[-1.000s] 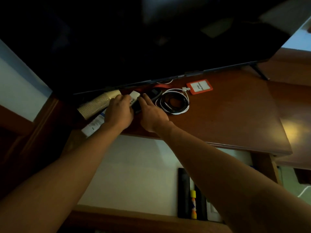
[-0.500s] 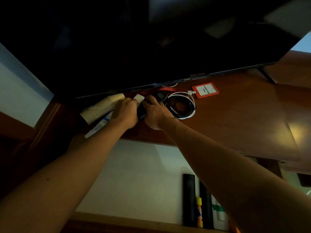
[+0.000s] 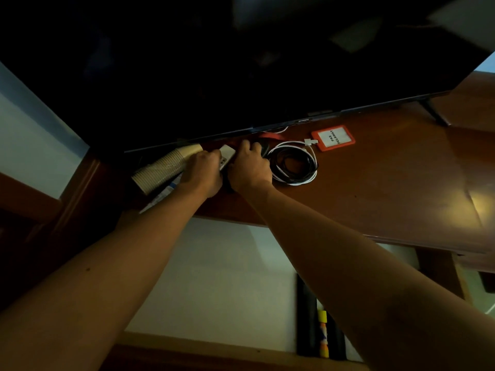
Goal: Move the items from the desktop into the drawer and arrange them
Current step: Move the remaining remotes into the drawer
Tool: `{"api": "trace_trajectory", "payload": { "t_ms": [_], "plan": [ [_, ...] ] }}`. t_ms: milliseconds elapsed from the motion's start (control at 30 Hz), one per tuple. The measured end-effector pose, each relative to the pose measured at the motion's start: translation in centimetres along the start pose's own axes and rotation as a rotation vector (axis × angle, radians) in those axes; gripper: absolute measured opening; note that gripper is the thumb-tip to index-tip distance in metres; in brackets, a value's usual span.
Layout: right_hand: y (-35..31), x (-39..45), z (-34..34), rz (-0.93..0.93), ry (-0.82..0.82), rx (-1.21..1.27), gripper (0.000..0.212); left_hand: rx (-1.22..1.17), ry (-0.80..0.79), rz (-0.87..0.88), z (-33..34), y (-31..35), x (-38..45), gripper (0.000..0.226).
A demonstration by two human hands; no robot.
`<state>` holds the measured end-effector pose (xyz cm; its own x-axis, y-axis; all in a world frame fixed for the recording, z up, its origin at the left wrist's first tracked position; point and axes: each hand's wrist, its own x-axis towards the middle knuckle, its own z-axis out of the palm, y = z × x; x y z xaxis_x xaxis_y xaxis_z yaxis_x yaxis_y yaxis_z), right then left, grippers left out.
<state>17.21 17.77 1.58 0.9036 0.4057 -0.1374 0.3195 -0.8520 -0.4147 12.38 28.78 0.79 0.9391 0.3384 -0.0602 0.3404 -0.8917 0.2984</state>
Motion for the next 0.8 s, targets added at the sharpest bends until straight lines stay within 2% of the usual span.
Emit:
{"api": "trace_trajectory", "payload": {
  "t_ms": [100, 233, 567, 800],
  "plan": [
    [0.0, 0.2, -0.4, 0.052, -0.001, 0.151, 0.069, -0.030, 0.023, -0.031, -0.2, 0.1, -0.3, 0.033],
    [0.5, -0.8, -0.7, 0.071, -0.031, 0.161, 0.080, -0.093, 0.052, -0.061, -0.3, 0.0, -1.1, 0.035],
    [1.6, -5.9, -1.7, 0.062, 0.004, 0.363, 0.075, -0.306, 0.126, -0.081, -0.6, 2.0, -6.7, 0.043],
    [5.3, -12.5, -2.0, 0.157, -0.085, 0.428, 0.070, -0.446, 0.031, -0.095, 1.3, 3.5, -12.3, 0.051]
  ]
}}
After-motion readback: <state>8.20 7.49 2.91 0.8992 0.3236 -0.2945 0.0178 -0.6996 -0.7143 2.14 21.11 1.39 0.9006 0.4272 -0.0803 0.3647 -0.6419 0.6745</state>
